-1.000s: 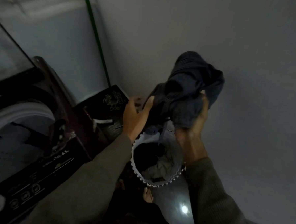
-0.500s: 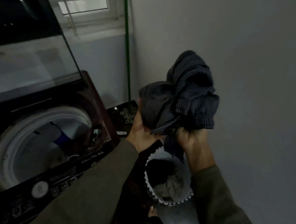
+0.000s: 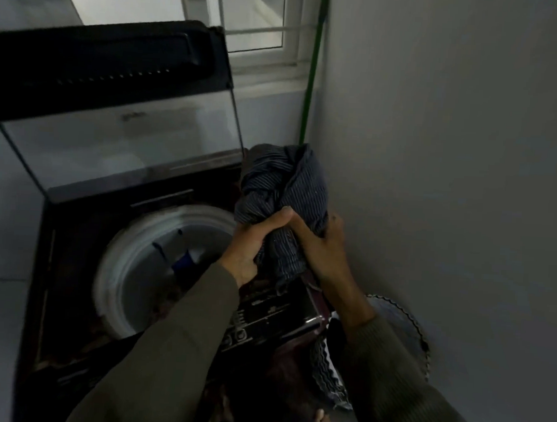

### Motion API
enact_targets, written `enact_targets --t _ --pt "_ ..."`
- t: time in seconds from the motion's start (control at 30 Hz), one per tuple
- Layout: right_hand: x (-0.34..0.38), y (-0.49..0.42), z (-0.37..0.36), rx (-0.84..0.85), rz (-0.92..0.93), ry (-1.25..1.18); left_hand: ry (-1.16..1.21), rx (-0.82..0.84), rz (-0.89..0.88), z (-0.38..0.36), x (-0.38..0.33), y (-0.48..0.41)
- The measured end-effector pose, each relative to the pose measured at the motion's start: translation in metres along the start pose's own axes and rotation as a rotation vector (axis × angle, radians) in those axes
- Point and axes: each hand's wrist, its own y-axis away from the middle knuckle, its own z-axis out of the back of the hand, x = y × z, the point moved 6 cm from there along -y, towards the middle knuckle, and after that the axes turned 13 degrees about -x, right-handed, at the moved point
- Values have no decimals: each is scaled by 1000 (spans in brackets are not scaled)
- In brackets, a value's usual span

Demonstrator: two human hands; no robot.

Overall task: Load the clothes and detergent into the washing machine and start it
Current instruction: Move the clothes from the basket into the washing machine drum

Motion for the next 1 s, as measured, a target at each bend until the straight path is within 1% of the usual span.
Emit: enact_targets --t 0.07,0.1,0.13,0.17,0.23,0.27,0.33,0.37,0.4,0.43,0.47,0.5,0.53,0.57,0.6,0.63,0.67,0.7,0.77,0.8,0.9,1.0 --pt "-3 5 -27 260 -223 -354 98 -5 25 26 -19 -2" --pt "-3 5 -35 341 -306 -540 148 -5 65 37 -28 -2" --pt "-5 1 -37 343 -307 -606 200 -3 97 49 -39 -1" --pt "-11 -4 -38 305 -281 -637 240 -8 111 60 -51 -1" --pt "-28 -15 -42 158 -182 -488 329 53 78 70 -79 10" --pt "-35 -18 -47 101 -102 -305 356 65 32 76 -93 15" --pt "-44 -23 -68 68 169 109 428 31 -45 91 -114 29" --pt "-52 -30 -82 50 294 267 437 25 -80 103 -119 30" --pt "-59 -38 -96 -7 362 392 407 8 -82 121 -117 20" --pt "-65 -44 -110 -78 383 461 345 -25 -69 135 -117 17" --pt "-67 -47 -123 -143 364 502 317 -43 -49 147 -115 11" --pt "-69 -50 -137 -184 328 497 289 -69 -10 156 -115 7" --pt "-68 -50 -148 -208 269 468 275 -56 14 158 -117 11" --pt "-72 -53 -157 -209 189 408 317 2 21 155 -122 17" --pt "-69 -51 -164 -217 84 319 354 93 27 149 -129 24" --pt "-69 -49 -168 -245 -19 240 378 109 29 148 -135 32" --pt "-64 -46 -172 -259 -118 145 372 75 -5 154 -138 30" --pt "-59 -44 -178 -248 -185 37 353 1 -49 166 -142 29" --pt "-41 -37 -193 -170 -241 -150 312 -50 -39 190 -141 16" --pt "-32 -34 -201 -120 -243 -191 266 -94 -26 205 -137 4" --pt "-13 -26 -217 -15 -211 -209 111 -230 -97 235 -128 -20" --pt "-3 -13 -227 61 -272 -172 48 -320 -200 250 -125 -30"
